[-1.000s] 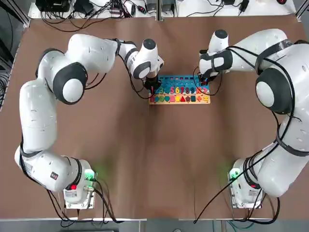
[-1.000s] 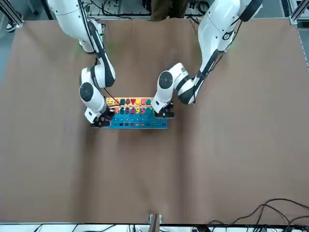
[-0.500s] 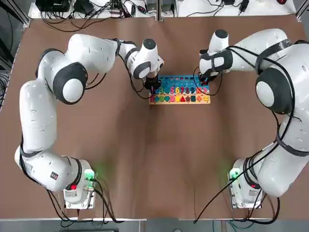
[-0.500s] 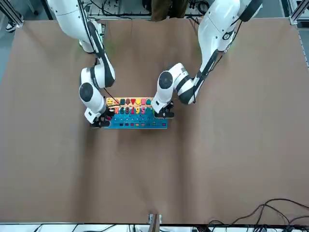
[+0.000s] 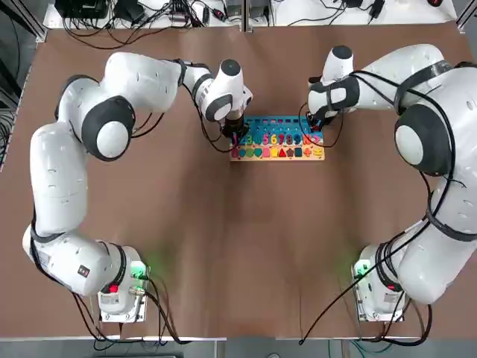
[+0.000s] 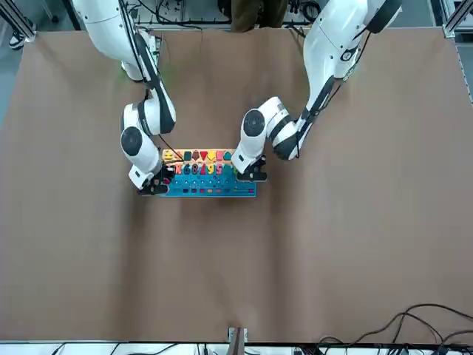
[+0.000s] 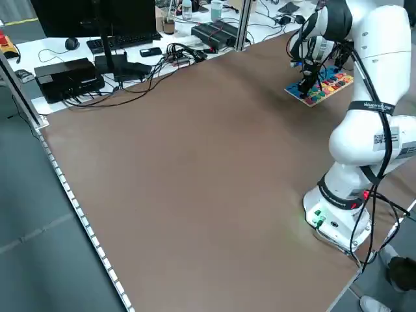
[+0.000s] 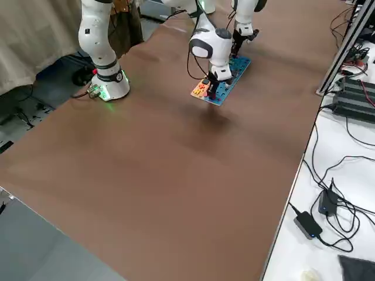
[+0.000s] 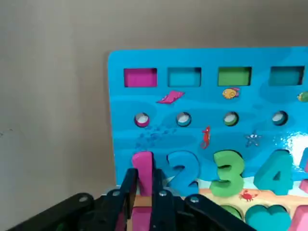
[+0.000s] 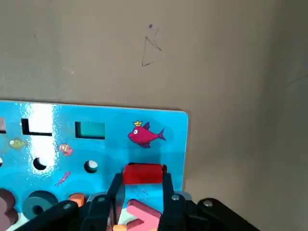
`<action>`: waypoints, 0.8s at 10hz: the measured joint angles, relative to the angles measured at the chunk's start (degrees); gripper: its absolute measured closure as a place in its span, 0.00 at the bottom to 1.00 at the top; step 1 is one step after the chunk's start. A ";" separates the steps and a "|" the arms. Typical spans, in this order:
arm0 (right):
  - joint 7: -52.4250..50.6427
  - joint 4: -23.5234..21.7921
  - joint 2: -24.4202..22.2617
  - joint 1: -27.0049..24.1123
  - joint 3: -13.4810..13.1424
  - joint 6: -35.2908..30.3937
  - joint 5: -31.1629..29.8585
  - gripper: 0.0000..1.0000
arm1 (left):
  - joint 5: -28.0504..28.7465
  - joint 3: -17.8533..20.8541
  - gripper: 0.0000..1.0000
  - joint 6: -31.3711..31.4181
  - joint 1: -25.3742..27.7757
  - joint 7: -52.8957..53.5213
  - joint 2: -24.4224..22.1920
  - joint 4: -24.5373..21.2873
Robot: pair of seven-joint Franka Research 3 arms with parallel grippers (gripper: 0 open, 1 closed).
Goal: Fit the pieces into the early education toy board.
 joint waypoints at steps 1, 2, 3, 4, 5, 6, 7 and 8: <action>0.00 -0.03 -0.02 0.00 -0.02 0.03 0.00 0.64 | 0.00 0.00 0.78 -0.12 0.01 0.00 0.00 0.02; 0.00 -0.08 -0.04 0.00 -0.03 0.07 0.00 0.64 | 0.00 0.01 0.75 -0.42 0.06 0.00 0.00 0.07; -0.01 -0.19 -0.10 0.00 -0.03 0.19 0.00 0.64 | 0.00 0.01 0.71 -0.70 0.12 0.00 0.00 0.18; -0.03 -0.32 -0.16 0.01 -0.03 0.35 0.00 0.64 | 0.00 0.01 0.71 -0.84 0.16 0.00 0.00 0.29; -0.05 -0.37 -0.18 0.01 -0.03 0.42 0.00 0.64 | 0.00 0.00 0.67 -0.88 0.17 0.00 0.00 0.31; -0.05 -0.42 -0.20 0.02 -0.03 0.47 0.00 0.64 | 0.00 -0.02 0.64 -0.88 0.17 0.00 0.00 0.35; -0.05 -0.46 -0.22 0.03 -0.03 0.52 0.00 0.64 | 0.00 -0.05 0.64 -0.88 0.16 0.00 -0.03 0.45; -0.05 -0.55 -0.25 0.03 -0.03 0.62 0.00 0.64 | 0.00 -0.07 0.64 -1.12 0.16 0.00 -0.11 0.59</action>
